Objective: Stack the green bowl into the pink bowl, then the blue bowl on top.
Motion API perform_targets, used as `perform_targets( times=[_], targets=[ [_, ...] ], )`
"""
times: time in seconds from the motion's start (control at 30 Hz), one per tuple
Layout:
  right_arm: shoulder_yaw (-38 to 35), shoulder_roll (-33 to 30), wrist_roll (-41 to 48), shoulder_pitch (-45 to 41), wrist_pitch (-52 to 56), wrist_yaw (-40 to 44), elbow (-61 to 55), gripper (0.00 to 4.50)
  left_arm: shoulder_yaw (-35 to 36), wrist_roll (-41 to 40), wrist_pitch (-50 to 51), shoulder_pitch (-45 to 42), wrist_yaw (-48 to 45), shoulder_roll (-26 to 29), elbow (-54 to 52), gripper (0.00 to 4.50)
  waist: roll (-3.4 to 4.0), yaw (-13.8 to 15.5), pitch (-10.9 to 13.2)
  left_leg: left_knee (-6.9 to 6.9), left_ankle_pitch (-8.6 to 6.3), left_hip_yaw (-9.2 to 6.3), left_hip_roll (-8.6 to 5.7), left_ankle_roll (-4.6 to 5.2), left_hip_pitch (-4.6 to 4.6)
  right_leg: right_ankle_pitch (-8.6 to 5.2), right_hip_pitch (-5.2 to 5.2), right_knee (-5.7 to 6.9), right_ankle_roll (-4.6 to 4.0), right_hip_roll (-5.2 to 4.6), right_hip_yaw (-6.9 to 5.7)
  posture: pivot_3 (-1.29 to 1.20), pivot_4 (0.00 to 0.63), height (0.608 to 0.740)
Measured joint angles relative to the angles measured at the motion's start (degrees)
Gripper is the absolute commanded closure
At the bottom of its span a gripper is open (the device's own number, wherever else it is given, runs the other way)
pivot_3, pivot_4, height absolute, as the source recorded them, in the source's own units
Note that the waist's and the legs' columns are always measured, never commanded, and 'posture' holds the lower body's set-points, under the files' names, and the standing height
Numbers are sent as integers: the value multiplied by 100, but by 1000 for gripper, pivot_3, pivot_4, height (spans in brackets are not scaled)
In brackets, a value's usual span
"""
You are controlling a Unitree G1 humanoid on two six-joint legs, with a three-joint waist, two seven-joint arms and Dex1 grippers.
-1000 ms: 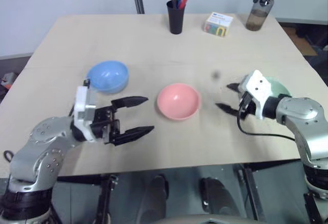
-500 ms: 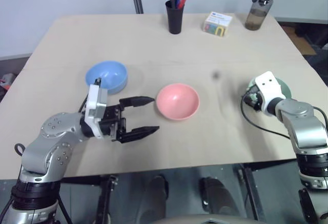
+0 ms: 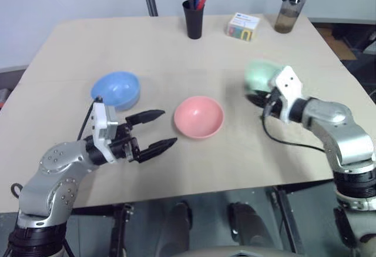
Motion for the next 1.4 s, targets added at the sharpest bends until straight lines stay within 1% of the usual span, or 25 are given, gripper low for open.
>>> perform_targets(
  times=[0.07, 0.13, 0.2, 0.27, 0.3, 0.33, 0.4, 0.47, 0.5, 0.57, 0.6, 0.67, 0.7, 0.73, 0.8, 0.83, 0.9, 1.03, 1.07, 1.13, 1.23, 1.27, 1.37, 1.4],
  targets=[
    [117, 118, 177, -95, 7, 111, -56, 4420, 65, 3, 20, 92, 119, -8, -45, 0, -4, 57, -3, 4, 0, -4, 1, -1, -1, -12, 5, -1, -21, -1, -5, 0, 150, 740],
    [398, 320, 294, -275, -97, 276, 103, 4420, 206, 8, 97, 299, 303, -3, -129, 0, -6, 59, -4, 8, 0, 0, -2, -1, 1, -11, 8, -3, -23, -6, -2, 0, 150, 740],
    [679, 607, 313, -385, -311, 379, 515, 4420, 318, -3, 160, 463, 428, 2, -250, 0, -11, 48, -7, 9, 0, 0, -2, -1, 2, -9, 8, -3, -27, -5, -3, 0, 150, 740],
    [980, 700, 192, -426, -568, 490, 963, 4420, 415, -24, 234, 570, 545, 6, -400, 0, -10, 59, -6, 9, 0, -1, -2, -2, 2, -6, 7, -3, -31, -6, -5, 0, 150, 740],
    [1128, 695, 93, -434, -693, 567, 1189, 3729, 461, -45, 259, 607, 597, 6, -461, 0, -10, 65, -6, 9, 0, -1, -2, -2, 1, -5, 5, -3, -33, -6, -5, 0, 150, 740],
    [1252, 690, 1, -438, -797, 627, 1393, 3439, 519, -61, 292, 637, 662, 6, -506, 0, -9, 63, -6, 9, 0, -1, -2, -3, 0, -5, 4, -3, -33, -6, -5, 0, 150, 740],
    [1499, 620, -252, -442, -1101, 753, 1788, 2455, 626, -93, 468, 659, 918, 31, -622, 0, -9, 58, -5, 7, 0, 0, -2, -3, -1, -5, 1, -3, -33, -5, -4, 0, 150, 740],
    [1586, 582, -375, -442, -1260, 819, 1975, 1547, 649, -41, 623, 658, 1158, 82, -654, 0, -8, 52, -5, 5, 0, 0, -2, -3, 0, -5, 0, -2, -33, -4, -4, 0, 150, 740],
    [1588, 575, -392, -442, -1319, 826, 2002, 1164, 659, 17, 709, 652, 1314, 102, -658, 0, -7, 46, -4, 5, 0, 0, -1, -3, 0, -5, 0, -2, -32, -3, -4, 0, 150, 740],
    [1489, 526, -380, -422, -1433, 797, 1928, 261, 662, 312, 987, 529, 1941, 108, -729, 0, -7, 53, -4, 4, 0, -2, -2, -3, -1, -5, 0, -1, -31, -2, -5, 0, 150, 740],
    [1330, 506, -329, -389, -1462, 752, 1801, 63, 667, 437, 1128, 442, 2241, 112, -791, 0, -8, 63, -4, 5, 0, -3, -2, -3, -3, -6, 0, -1, -30, -2, -6, 0, 150, 740],
    [1017, 435, -140, -352, -1466, 698, 1480, 63, 675, 604, 1420, 234, 2739, 131, -918, 0, -9, 76, -5, 5, 0, -2, -3, -3, -3, -6, 2, -2, -29, -3, -5, 0, 150, 740],
    [856, 363, 26, -314, -1421, 712, 1259, 63, 647, 720, 1725, 63, 3064, 187, -983, 0, -9, 85, -5, 5, 0, -3, -3, -3, -2, -5, 3, -2, -25, -3, -6, 0, 150, 740],
    [735, 313, 153, -292, -1386, 724, 1073, 63, 642, 827, 1961, -62, 3300, 282, -1013, 0, -10, 82, -6, 5, 0, -6, -3, -3, -1, 1, 3, -1, -9, -2, -7, 0, 150, 740],
    [376, 168, 516, -122, -1322, 716, 566, 63, 158, 1399, 2679, -740, 3866, 803, -936, 0, -13, 112, -2, 6, 0, -15, -4, -3, 0, -5, 2, 5, 5, 2, -13, 0, 150, 740],
    [300, 149, 609, -115, -1310, 709, 443, 63, 1, 1570, 2826, -956, 3980, 958, -855, 0, -11, 106, -2, 6, 1, -14, -5, -3, 1, -6, 4, 8, 5, 2, -13, 0, 150, 740],
    [102, 80, 831, -106, -1217, 641, 211, 63, -643, 2057, 3167, -1676, 4154, 1267, -555, 0, -13, 91, -3, 6, 1, -9, -5, -3, 6, -8, 6, 7, 3, 2, -9, 0, 150, 740],
    [61, -1, 830, -47, -1195, 467, 166, 63, -1671, 2620, 3593, -2637, 4156, 1346, 150, 0, -12, 41, -2, 5, 0, -3, -5, -3, 1, 4, 0, 5, -1, 1, -5, 0, 150, 740],
    [66, -10, 814, -27, -1194, 417, 169, 22, -1936, 2771, 3673, -2830, 4124, 1330, 443, 244, -11, 30, -1, 1, 0, -2, -4, -3, -2, 7, -7, 6, -3, 2, -4, 0, 150, 740],
    [70, -13, 806, -2, -1191, 359, 171, 0, -2170, 2929, 3698, -3005, 4100, 1286, 710, 747, -11, 37, -1, -4, 0, -5, -4, -3, -3, 8, -9, 7, -5, 2, -6, 0, 150, 740],
    [92, -16, 794, 24, -1190, 257, 157, 0, -2502, 3159, 3734, -3313, 3987, 1098, 1128, 2090, -14, 47, 0, -5, 0, -6, -5, -3, -11, 8, -11, 4, -5, 2, -6, 0, 150, 740],
    [95, -25, 784, 40, -1191, 209, 143, 0, -2622, 3250, 3728, -3423, 3948, 1036, 1271, 2361, -15, 50, 0, -4, 0, -5, -6, -3, -12, 8, -11, 3, -4, 2, -6, 0, 150, 740],
    [94, -101, 782, 144, -1191, 146, 92, 0, -2735, 3454, 3641, -3525, 3855, 970, 1501, 3674, -15, 53, 1, -3, 0, -5, -6, -3, -10, 9, -10, 4, -4, 2, -6, 0, 150, 740],
    [92, -120, 782, 180, -1191, 133, 77, 0, -2755, 3494, 3629, -3543, 3825, 944, 1529, 3971, -15, 52, 1, -3, 0, -6, -6, -3, -10, 8, -10, 4, -4, 2, -6, 0, 150, 740]
  ],
)
